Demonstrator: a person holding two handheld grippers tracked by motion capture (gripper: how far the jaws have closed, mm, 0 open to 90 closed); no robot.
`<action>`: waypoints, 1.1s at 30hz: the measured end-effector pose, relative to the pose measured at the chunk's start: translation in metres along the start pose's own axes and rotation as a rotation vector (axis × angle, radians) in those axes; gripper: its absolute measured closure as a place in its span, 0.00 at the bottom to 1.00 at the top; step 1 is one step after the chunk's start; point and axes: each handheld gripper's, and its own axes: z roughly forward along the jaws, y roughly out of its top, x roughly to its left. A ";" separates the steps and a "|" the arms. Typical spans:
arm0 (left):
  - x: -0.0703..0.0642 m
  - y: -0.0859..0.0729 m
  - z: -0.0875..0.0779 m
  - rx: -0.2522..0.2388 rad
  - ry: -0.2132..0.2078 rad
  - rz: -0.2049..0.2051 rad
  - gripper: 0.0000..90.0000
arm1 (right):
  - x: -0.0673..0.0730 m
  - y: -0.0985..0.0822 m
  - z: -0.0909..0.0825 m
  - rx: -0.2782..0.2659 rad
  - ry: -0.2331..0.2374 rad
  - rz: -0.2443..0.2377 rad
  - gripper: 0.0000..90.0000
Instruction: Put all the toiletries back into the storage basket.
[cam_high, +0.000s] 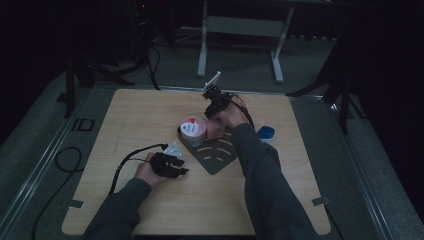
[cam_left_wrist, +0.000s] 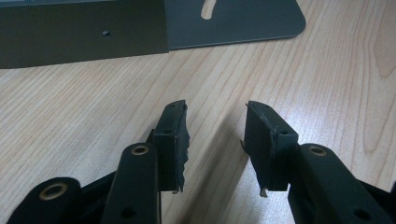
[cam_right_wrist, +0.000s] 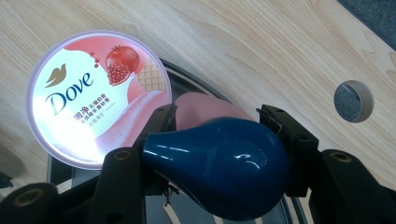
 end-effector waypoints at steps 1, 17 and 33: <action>0.000 0.000 0.000 0.000 0.000 0.000 0.65 | 0.000 0.000 0.000 0.000 0.003 0.004 0.53; -0.001 0.000 0.001 -0.003 -0.001 0.000 0.65 | -0.001 0.000 0.000 0.008 0.004 0.007 0.52; 0.000 0.000 0.000 0.000 -0.003 0.000 0.65 | 0.001 -0.002 -0.003 0.041 0.014 -0.019 0.37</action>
